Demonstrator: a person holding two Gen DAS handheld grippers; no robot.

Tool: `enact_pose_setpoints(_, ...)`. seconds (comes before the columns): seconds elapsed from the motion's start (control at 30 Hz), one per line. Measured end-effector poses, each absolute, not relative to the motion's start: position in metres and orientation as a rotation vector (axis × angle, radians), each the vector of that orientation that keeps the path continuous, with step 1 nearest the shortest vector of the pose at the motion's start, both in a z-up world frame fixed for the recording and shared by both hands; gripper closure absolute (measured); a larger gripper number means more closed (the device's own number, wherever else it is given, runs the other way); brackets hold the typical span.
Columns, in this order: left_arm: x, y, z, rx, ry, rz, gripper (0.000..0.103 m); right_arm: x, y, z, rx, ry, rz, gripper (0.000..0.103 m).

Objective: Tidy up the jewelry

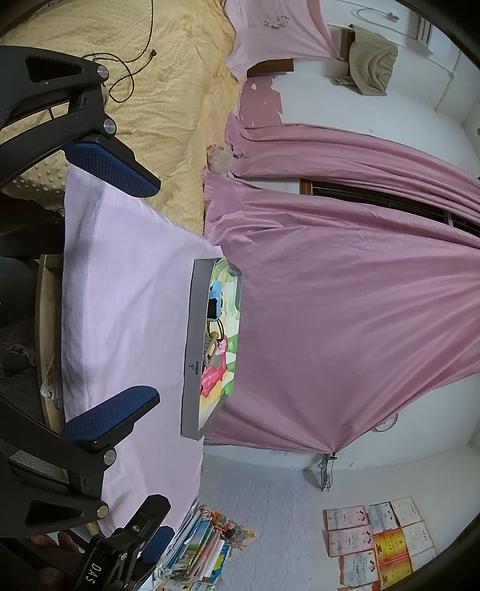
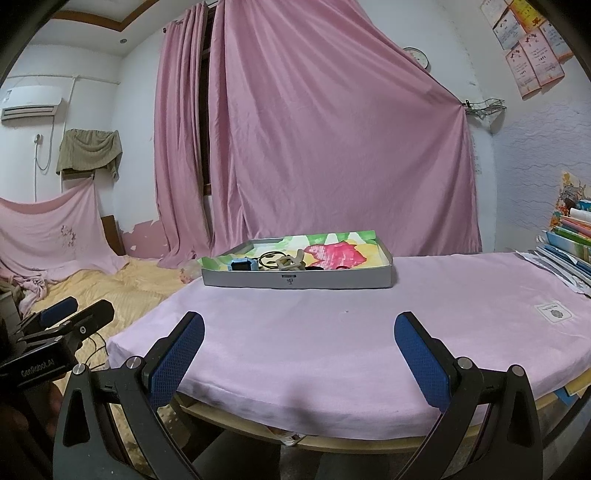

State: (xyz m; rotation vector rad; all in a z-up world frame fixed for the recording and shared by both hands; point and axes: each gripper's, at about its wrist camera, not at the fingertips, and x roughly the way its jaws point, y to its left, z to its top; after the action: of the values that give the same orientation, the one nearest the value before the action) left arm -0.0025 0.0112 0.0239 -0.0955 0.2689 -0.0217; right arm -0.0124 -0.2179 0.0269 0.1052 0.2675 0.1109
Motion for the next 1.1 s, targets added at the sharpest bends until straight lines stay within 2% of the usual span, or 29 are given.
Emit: enact_pose_setpoints(1.1,-0.0006,0.0120,0.0172,-0.096,0.280,-0.025,0.000,-0.0035,-0.2088,0.0255,0.098,0.279,0.116,0.002)
